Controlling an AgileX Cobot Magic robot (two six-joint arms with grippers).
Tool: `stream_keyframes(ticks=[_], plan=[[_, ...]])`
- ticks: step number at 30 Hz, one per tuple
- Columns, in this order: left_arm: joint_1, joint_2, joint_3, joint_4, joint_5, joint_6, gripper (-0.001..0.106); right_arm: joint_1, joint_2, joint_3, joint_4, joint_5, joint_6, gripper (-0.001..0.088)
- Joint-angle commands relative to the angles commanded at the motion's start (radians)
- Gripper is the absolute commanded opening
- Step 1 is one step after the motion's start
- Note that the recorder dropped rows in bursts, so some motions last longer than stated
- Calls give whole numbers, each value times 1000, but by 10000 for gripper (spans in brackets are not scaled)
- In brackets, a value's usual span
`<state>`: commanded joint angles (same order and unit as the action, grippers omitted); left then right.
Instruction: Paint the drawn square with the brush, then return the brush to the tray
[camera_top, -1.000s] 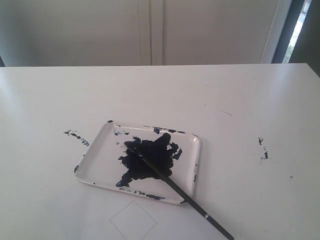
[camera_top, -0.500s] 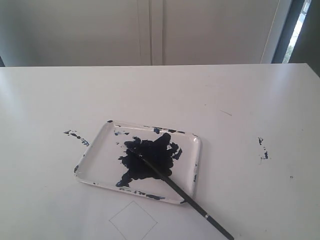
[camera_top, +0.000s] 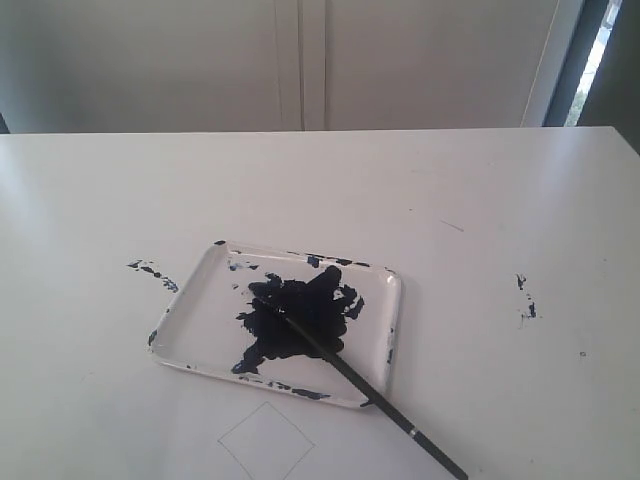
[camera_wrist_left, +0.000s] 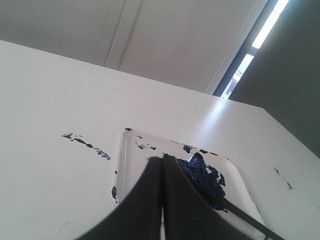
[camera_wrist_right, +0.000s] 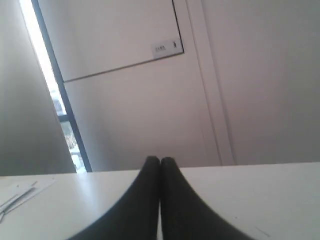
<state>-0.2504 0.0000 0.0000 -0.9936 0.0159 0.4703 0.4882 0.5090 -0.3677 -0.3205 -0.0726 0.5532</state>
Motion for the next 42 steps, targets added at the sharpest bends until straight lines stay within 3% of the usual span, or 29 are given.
stream_keyframes(ticks=[6,10,20,28,35,42], plan=[[0,0,0,0,0,0,0,5,310,-170,-109,22,-12,0],[0,0,0,0,0,0,0,61,465,-264,-189,144,-48,0],[0,0,0,0,0,0,0,267,665,-486,-160,545,-287,0],[0,0,0,0,0,0,0,350,816,-602,-50,772,-422,0],[0,0,0,0,0,0,0,380,952,-635,-38,805,-422,0],[0,0,0,0,0,0,0,380,1036,-640,-38,635,-420,0]])
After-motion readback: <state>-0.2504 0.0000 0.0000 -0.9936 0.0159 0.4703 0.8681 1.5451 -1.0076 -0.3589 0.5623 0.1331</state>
